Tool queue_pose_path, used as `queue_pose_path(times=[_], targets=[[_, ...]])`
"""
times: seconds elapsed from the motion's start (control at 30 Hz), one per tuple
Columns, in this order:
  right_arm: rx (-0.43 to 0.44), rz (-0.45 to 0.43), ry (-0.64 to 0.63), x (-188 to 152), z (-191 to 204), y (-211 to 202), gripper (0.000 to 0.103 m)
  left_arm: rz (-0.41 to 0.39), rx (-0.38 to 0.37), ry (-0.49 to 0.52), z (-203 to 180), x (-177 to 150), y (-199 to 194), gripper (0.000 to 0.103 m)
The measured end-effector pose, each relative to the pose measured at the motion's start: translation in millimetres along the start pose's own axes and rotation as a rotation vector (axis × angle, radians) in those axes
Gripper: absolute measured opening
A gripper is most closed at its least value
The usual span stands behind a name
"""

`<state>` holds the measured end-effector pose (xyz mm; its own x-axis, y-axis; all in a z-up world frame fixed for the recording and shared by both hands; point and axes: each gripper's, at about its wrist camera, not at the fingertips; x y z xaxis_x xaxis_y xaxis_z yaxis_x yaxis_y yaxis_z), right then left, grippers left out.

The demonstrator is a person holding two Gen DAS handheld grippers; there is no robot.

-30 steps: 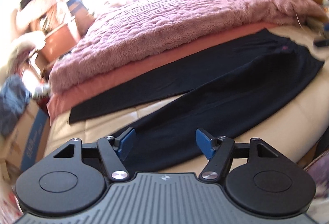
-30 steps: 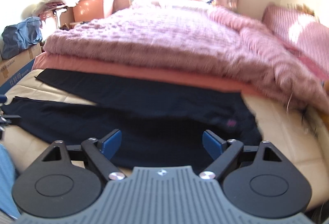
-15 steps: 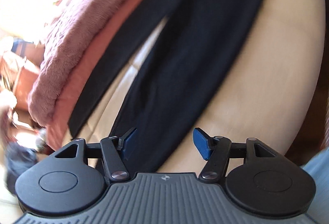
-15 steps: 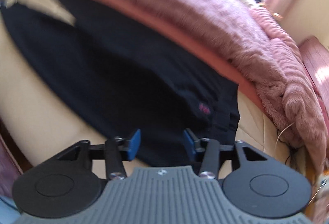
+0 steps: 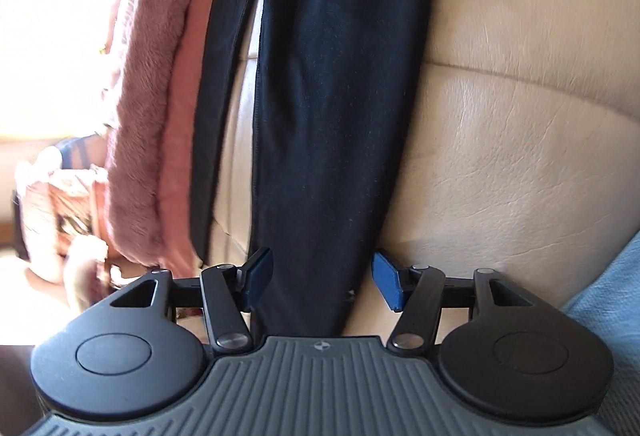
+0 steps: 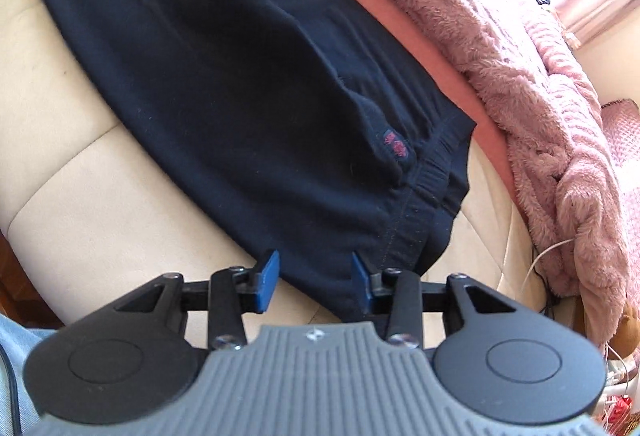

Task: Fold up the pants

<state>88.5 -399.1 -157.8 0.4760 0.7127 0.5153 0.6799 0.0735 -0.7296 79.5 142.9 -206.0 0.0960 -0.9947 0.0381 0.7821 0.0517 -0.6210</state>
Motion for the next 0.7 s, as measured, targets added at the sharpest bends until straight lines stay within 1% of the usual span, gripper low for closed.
queue_pose_path(times=[0.1, 0.17, 0.2, 0.23, 0.27, 0.3, 0.33, 0.37, 0.4, 0.43, 0.5, 0.53, 0.57, 0.6, 0.63, 0.7], targets=[[0.010, 0.004, -0.058, -2, 5, 7, 0.036, 0.007, 0.040, 0.007, -2, 0, 5, 0.067], [0.015, 0.007, -0.096, -4, 8, 7, 0.036, 0.018, 0.061, 0.025, -3, 1, 8, 0.064], [0.017, 0.010, -0.120, -4, 10, 6, 0.036, 0.040, 0.072, 0.033, -4, 2, 10, 0.058], [0.020, 0.011, -0.147, -6, 12, 6, 0.035, 0.072, 0.080, 0.034, -7, 3, 11, 0.049], [0.020, 0.011, -0.147, -6, 12, 6, 0.035, 0.105, 0.083, 0.019, -8, 4, 14, 0.044], [0.025, 0.012, -0.180, -7, 14, 5, 0.035, 0.121, 0.072, -0.013, -4, 6, 16, 0.033], [0.043, 0.013, -0.249, -10, 19, 3, 0.035, 0.127, 0.059, -0.058, 0, 8, 16, 0.024], [0.043, 0.013, -0.249, -10, 19, 3, 0.035, 0.122, 0.052, -0.107, 5, 10, 15, 0.022], [0.050, 0.016, -0.292, -11, 23, 2, 0.035, 0.120, 0.052, -0.155, 10, 12, 14, 0.017], [0.065, 0.023, -0.372, -14, 29, 2, 0.035, 0.125, 0.054, -0.200, 16, 13, 14, 0.008], [0.064, 0.041, -0.450, -18, 34, 7, 0.035, 0.131, 0.053, -0.318, 31, 13, 12, 0.004], [0.064, 0.041, -0.450, -18, 34, 7, 0.035, 0.133, 0.052, -0.398, 43, 12, 11, 0.003], [0.070, 0.057, -0.526, -24, 38, 13, 0.034, 0.131, 0.055, -0.455, 53, 12, 10, 0.002], [0.072, 0.067, -0.559, -26, 40, 17, 0.030, 0.127, 0.063, -0.507, 61, 12, 7, 0.002], [0.077, 0.075, -0.592, -29, 41, 20, 0.023, 0.123, 0.072, -0.558, 71, 13, 5, 0.001], [0.079, 0.078, -0.617, -30, 43, 21, 0.020, 0.111, 0.090, -0.659, 90, 13, -1, 0.001]])
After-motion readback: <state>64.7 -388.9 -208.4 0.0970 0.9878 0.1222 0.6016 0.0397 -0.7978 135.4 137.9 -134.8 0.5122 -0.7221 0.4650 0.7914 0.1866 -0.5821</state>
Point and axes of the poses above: each gripper's, at about its wrist camera, not at the fingertips, and y roughly the way its jaws point, z to its left, x to its top, and after that the axes turned 13 degrees about -z, right-handed
